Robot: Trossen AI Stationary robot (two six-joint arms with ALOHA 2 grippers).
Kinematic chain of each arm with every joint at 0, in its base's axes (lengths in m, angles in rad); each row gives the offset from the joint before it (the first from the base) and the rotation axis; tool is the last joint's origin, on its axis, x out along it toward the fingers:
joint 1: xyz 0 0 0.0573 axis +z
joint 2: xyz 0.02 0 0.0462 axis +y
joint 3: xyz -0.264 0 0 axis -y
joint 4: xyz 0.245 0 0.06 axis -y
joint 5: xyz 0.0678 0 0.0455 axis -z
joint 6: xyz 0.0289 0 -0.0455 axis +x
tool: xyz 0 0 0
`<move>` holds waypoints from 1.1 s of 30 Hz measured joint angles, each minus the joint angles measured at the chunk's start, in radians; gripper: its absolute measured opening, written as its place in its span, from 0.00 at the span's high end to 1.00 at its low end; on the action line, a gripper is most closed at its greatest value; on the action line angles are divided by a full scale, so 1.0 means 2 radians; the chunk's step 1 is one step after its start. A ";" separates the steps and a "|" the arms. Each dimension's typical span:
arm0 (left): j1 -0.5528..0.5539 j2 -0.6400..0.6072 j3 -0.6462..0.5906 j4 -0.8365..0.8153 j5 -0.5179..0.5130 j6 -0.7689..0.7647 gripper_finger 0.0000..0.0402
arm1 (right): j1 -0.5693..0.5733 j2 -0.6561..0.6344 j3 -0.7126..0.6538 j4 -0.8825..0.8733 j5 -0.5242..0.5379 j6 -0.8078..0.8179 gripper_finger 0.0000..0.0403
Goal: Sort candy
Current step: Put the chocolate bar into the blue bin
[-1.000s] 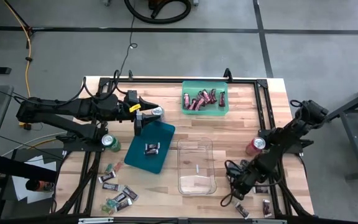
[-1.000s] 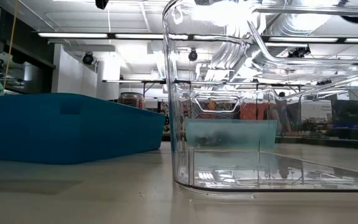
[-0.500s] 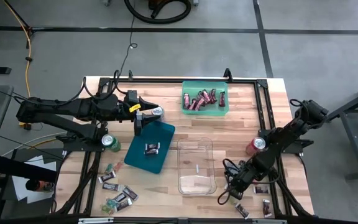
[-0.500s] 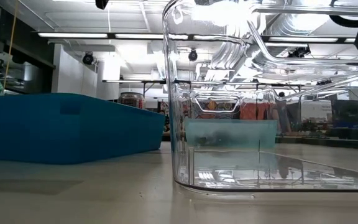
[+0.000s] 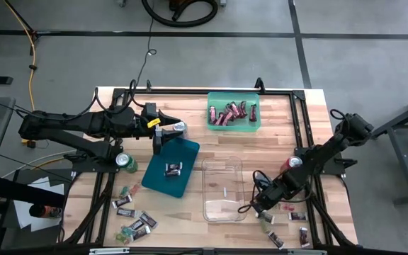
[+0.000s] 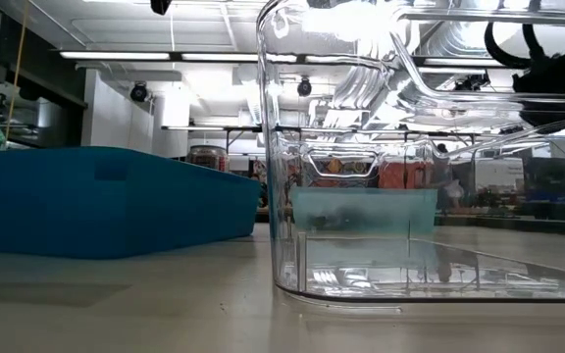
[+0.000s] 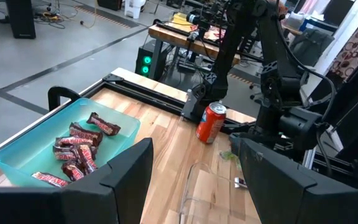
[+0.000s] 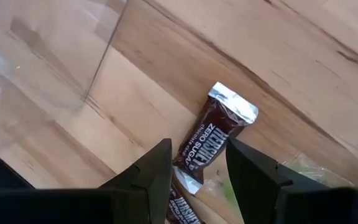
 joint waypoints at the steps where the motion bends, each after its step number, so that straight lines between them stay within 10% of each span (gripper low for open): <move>1: 0.000 0.000 0.000 0.000 0.000 0.000 0.43 | 0.000 0.002 0.000 0.000 0.000 0.006 0.64; 14: 0.000 0.000 0.000 -0.002 0.000 0.005 0.43 | 0.001 0.066 0.003 0.012 -0.008 0.056 0.64; 24: 0.000 -0.022 0.017 0.003 0.002 0.046 0.43 | 0.005 -0.007 -0.001 -0.046 0.011 0.030 0.96; 33: 0.000 -0.062 0.034 -0.005 -0.002 0.034 0.43 | -0.012 -0.178 0.000 -0.084 0.201 -0.015 0.99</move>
